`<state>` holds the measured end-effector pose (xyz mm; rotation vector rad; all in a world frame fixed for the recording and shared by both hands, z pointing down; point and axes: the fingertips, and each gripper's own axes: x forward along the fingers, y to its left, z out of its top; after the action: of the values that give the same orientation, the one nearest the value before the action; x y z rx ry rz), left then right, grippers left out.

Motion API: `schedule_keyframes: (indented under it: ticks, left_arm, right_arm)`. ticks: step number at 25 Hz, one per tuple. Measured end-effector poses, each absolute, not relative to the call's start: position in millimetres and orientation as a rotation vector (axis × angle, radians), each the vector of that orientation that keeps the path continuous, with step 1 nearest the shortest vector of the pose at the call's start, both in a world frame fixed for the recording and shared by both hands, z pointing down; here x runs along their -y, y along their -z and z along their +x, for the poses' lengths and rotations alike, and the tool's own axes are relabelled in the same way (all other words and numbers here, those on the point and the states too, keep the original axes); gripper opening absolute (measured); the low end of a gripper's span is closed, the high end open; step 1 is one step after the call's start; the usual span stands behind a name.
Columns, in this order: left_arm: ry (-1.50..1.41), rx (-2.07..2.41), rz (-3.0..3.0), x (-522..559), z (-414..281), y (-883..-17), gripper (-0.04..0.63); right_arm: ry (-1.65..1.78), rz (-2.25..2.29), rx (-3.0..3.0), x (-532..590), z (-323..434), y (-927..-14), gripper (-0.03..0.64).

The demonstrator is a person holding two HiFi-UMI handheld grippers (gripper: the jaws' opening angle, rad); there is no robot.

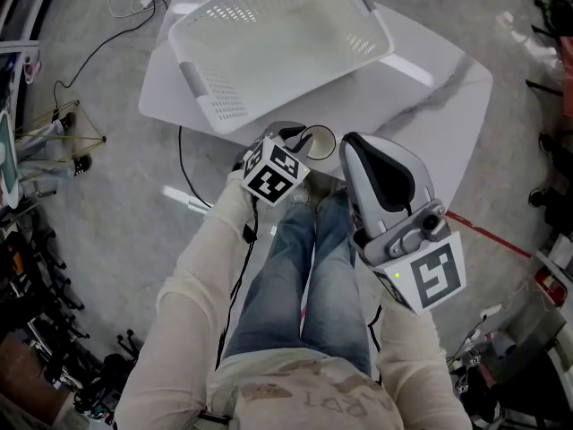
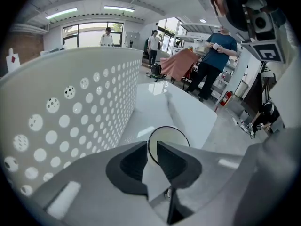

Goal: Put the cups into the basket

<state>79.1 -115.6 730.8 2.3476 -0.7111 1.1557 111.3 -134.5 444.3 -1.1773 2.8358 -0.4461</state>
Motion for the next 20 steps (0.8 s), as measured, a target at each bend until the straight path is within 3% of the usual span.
schedule_keyframes:
  ticks: [20]
  left_arm:
    - [-1.476,0.646,2.197,128,93,-773,0.043]
  right_arm:
    - [0.488,-1.186,-2.868,133,128,-470,0.025]
